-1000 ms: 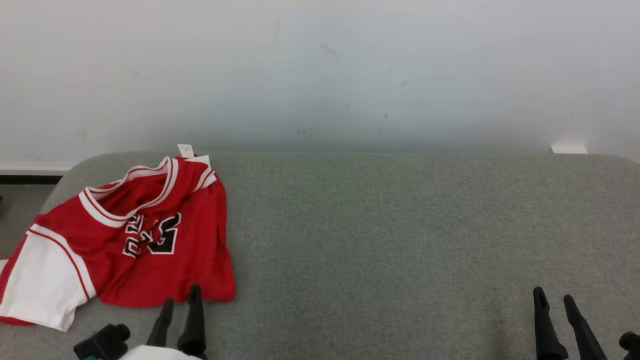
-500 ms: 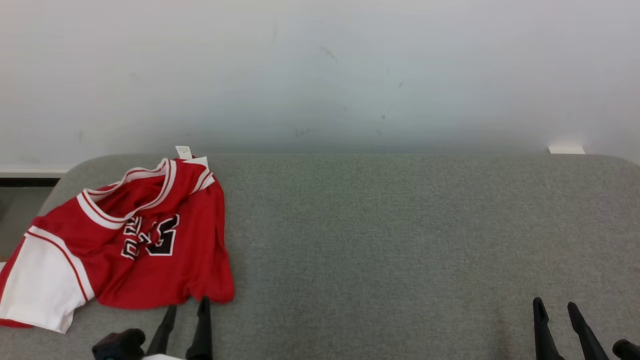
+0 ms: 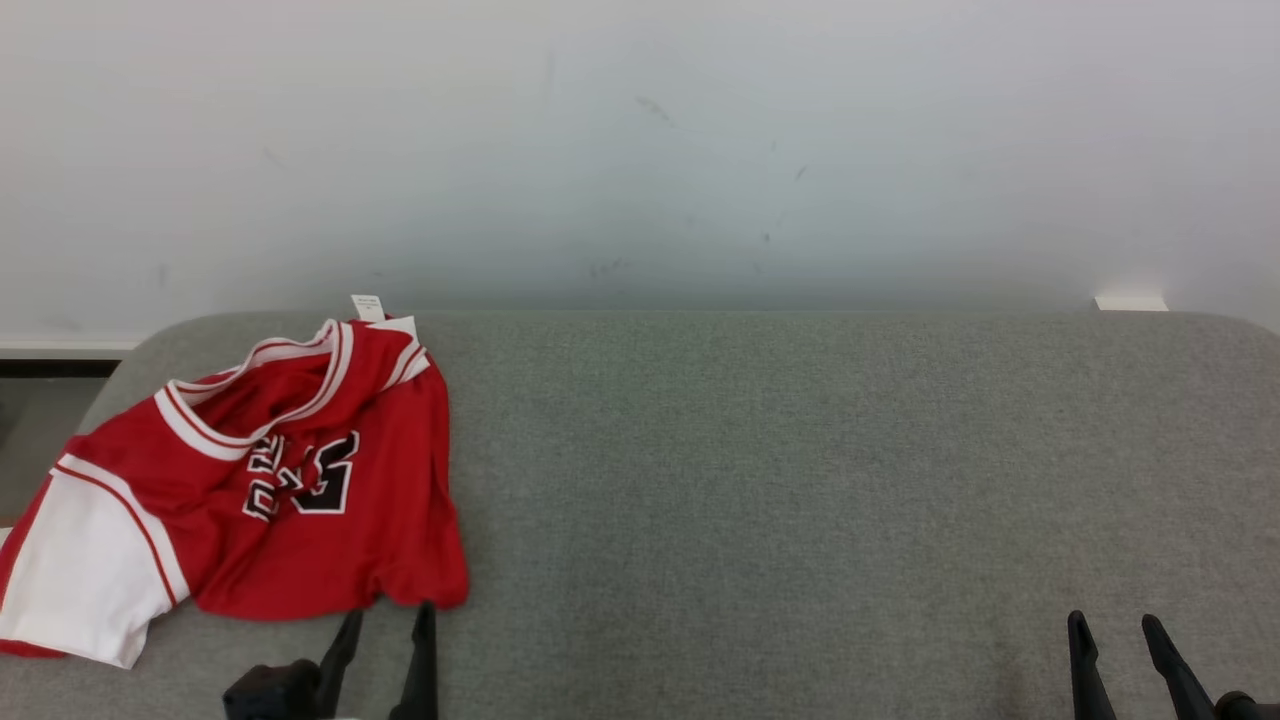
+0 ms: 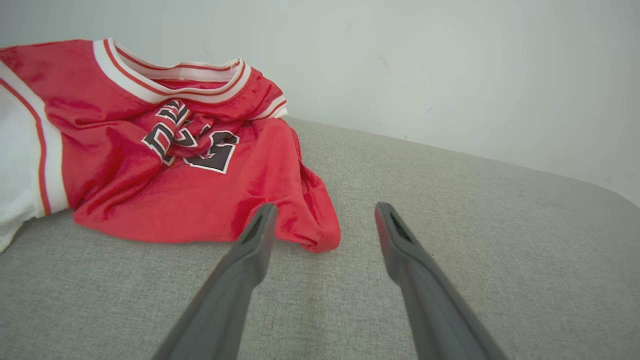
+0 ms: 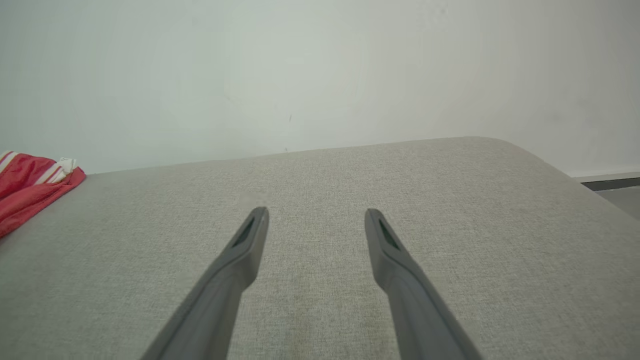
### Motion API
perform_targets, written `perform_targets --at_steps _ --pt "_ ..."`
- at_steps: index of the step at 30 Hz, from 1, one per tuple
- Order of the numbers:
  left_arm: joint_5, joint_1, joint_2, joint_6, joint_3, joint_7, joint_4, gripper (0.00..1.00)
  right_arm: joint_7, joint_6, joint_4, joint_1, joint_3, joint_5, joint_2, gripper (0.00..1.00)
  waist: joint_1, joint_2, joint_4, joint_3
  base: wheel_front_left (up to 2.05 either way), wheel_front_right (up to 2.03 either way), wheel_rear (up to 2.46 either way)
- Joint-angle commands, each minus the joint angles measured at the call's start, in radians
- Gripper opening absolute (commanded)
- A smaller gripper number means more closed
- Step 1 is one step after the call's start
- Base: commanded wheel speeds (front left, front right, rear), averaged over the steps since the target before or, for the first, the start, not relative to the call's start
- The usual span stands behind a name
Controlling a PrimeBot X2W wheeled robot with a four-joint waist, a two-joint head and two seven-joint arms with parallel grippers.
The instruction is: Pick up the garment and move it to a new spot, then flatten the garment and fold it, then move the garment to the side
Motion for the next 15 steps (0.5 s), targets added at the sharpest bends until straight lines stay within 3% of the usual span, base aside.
perform_targets --at_steps 1,15 --pt "0.035 0.007 0.012 0.003 -0.002 -0.009 0.0 1.0 -0.009 -0.002 -0.001 0.004 -0.003 -0.027 -0.012 1.0 0.0 -0.0001 0.0 0.0 0.0 0.0 0.0" --pt "0.137 0.013 0.016 0.015 -0.021 -0.039 0.025 1.0 -0.038 -0.002 0.011 0.016 -0.016 -0.11 -0.002 1.0 0.0 -0.0001 -0.001 -0.002 0.0 0.0 0.0"
